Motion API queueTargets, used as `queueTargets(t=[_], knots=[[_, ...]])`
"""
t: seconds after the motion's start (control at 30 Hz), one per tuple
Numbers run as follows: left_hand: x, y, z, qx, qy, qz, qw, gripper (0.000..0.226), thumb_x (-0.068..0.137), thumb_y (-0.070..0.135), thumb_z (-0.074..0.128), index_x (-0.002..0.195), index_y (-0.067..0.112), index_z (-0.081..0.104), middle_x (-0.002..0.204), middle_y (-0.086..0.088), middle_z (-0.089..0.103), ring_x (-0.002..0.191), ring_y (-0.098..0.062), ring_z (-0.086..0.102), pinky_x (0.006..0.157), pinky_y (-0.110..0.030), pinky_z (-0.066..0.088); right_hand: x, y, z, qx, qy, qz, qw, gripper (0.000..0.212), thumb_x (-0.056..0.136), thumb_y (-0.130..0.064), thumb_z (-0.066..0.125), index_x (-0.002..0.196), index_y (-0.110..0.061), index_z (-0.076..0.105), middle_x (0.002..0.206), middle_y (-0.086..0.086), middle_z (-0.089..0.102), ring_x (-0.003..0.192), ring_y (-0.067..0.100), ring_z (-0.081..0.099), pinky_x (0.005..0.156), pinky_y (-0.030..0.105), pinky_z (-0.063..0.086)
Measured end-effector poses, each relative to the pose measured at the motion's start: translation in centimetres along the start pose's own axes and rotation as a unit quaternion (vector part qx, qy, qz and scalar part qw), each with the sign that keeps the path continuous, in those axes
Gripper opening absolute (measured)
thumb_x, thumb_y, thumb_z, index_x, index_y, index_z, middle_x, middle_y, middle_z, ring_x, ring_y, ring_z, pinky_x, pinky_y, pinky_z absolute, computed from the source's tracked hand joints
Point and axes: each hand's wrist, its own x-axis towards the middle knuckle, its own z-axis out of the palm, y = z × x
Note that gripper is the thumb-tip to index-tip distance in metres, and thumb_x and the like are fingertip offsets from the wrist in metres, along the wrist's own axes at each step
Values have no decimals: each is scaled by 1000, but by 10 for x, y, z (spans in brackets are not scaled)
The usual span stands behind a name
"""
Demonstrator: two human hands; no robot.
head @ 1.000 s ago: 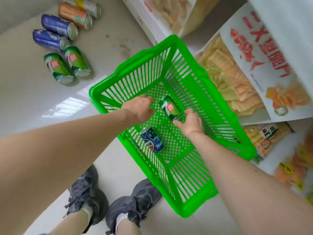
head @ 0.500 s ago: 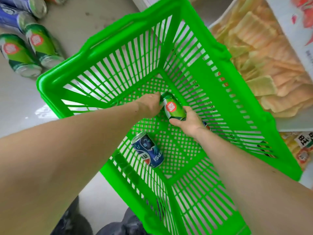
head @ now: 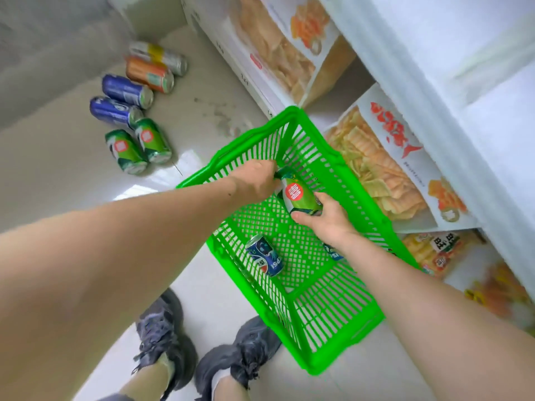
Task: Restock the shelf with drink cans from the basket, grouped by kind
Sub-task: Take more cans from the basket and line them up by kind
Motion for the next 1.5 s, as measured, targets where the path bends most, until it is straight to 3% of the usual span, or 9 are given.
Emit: queueTargets(t=[0.17, 0.23, 0.37, 0.57, 0.7, 0.87, 1.1, 1.3, 1.5], knots=[[-70, 31, -82, 6, -5, 16, 1000, 44, 96, 33, 50, 122, 0, 39, 126, -26, 53, 118, -37, 52, 81, -35, 38, -71, -64, -38, 5, -5, -28, 1000, 45, 77, -28, 82, 112, -22, 54, 98, -4, 65, 88, 16, 63, 82, 27, 47], [-99, 41, -115, -9, -5, 7, 1000, 46, 96, 40, 47, 120, 2, 38, 125, -25, 54, 116, -36, 52, 78, -33, 34, -102, -91, -51, 7, -3, -48, 999, 59, 75, -31, 83, 126, -18, 57, 103, 1, 70, 88, 19, 64, 81, 28, 49], [-159, 56, -181, -18, 2, 18, 1000, 43, 96, 51, 41, 102, 9, 38, 114, -18, 58, 106, -31, 56, 77, -30, 35, -165, -142, -77, 19, 7, -86, 996, 60, 75, -32, 83, 129, -23, 57, 107, -1, 69, 93, 19, 64, 84, 27, 49], [-245, 88, -267, -48, 24, 88, 995, 44, 93, 51, 49, 100, 9, 38, 103, -11, 61, 86, -25, 66, 75, -35, 54, -255, -206, -107, 69, 51, -117, 989, 77, 52, -64, 78, 120, -32, 61, 104, -8, 73, 96, 15, 69, 94, 44, 53], [-300, 112, -319, -48, 33, 136, 989, 48, 89, 53, 54, 102, 12, 34, 108, -11, 56, 86, -22, 61, 74, -37, 55, -323, -242, -129, 99, 95, -150, 979, 69, 54, -60, 80, 114, -31, 64, 102, -5, 74, 96, 19, 70, 92, 48, 54], [-368, 152, -378, -25, -17, 172, 985, 60, 90, 54, 53, 129, 11, 41, 119, -10, 59, 83, -23, 68, 73, -39, 60, -402, -282, -154, 129, 147, -183, 963, 58, 58, -55, 82, 111, -37, 65, 102, -4, 74, 94, 25, 71, 89, 52, 54], [-441, 211, -444, -34, -30, 250, 967, 52, 90, 42, 61, 128, 9, 47, 117, -9, 59, 91, -23, 65, 72, -36, 60, -480, -326, -191, 157, 218, -222, 937, 53, 58, -58, 81, 105, -43, 64, 106, -6, 73, 97, 20, 70, 92, 51, 54], [-476, 263, -473, -50, -8, 286, 957, 49, 84, 36, 70, 119, 7, 51, 114, -11, 61, 94, -24, 67, 78, -41, 60, -527, -339, -227, 170, 277, -239, 915, 68, 52, -56, 83, 112, -35, 60, 109, -6, 70, 98, 19, 69, 92, 49, 54], [-510, 330, -477, 48, 47, 378, 923, 43, 86, 36, 67, 116, 7, 56, 105, -9, 66, 86, -23, 68, 76, -36, 59, -562, -331, -277, 153, 300, -224, 915, 83, 55, -53, 84, 125, -25, 50, 119, -8, 60, 102, 16, 66, 95, 43, 53]])
